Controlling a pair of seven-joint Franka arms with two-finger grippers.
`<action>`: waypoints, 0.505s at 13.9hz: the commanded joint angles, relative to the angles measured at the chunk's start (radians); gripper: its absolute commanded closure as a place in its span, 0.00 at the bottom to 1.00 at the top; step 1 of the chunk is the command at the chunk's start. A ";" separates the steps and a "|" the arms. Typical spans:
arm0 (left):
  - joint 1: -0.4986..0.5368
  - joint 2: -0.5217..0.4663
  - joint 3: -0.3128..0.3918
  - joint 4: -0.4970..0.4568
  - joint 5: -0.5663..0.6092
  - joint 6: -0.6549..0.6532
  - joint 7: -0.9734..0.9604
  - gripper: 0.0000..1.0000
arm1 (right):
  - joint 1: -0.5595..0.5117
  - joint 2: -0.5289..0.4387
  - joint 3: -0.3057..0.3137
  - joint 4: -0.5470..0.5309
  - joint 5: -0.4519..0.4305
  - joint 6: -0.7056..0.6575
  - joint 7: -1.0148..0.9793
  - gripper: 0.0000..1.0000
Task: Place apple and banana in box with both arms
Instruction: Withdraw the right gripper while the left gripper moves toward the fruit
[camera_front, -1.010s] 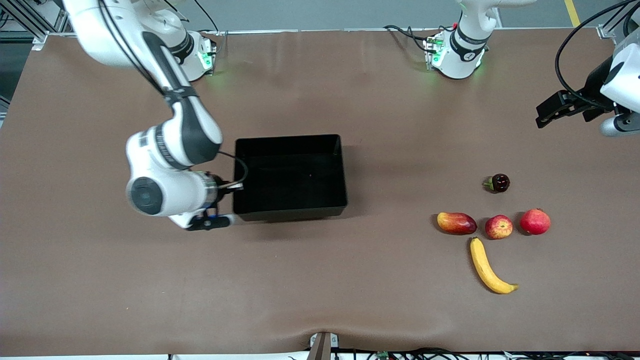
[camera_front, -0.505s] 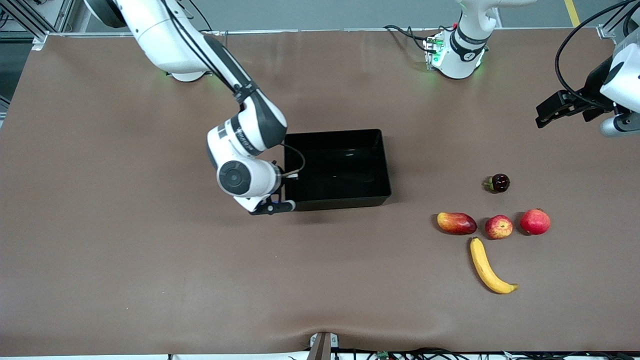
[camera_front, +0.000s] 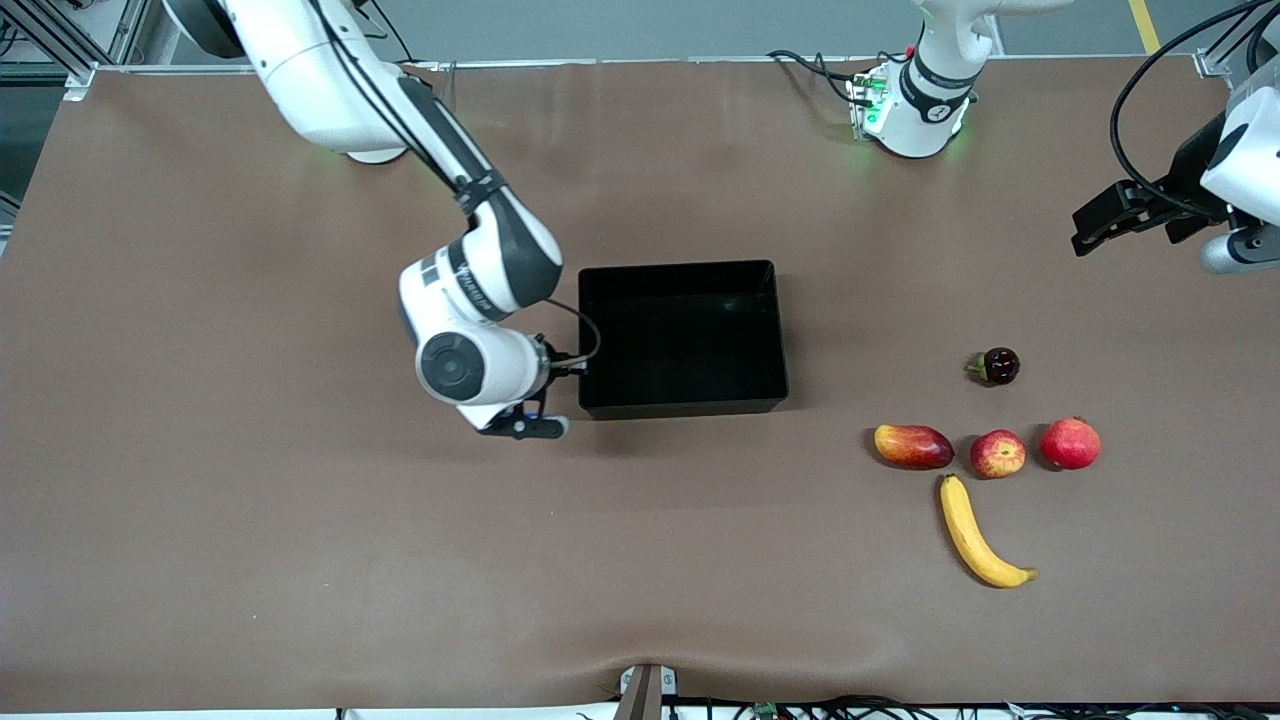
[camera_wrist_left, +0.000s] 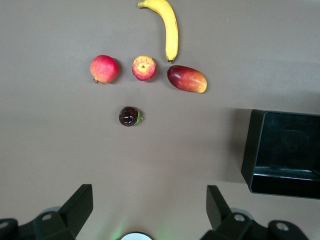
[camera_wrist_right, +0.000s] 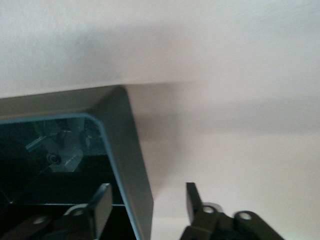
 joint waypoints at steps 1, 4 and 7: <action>0.005 -0.018 0.001 0.000 -0.010 -0.015 0.021 0.00 | -0.085 -0.026 0.001 0.117 0.016 -0.188 0.002 0.00; 0.005 -0.018 0.001 0.001 -0.009 -0.015 0.021 0.00 | -0.193 -0.069 0.000 0.163 -0.002 -0.258 -0.066 0.00; 0.005 -0.017 0.002 -0.003 -0.011 -0.017 0.023 0.00 | -0.309 -0.114 0.004 0.174 -0.002 -0.326 -0.071 0.00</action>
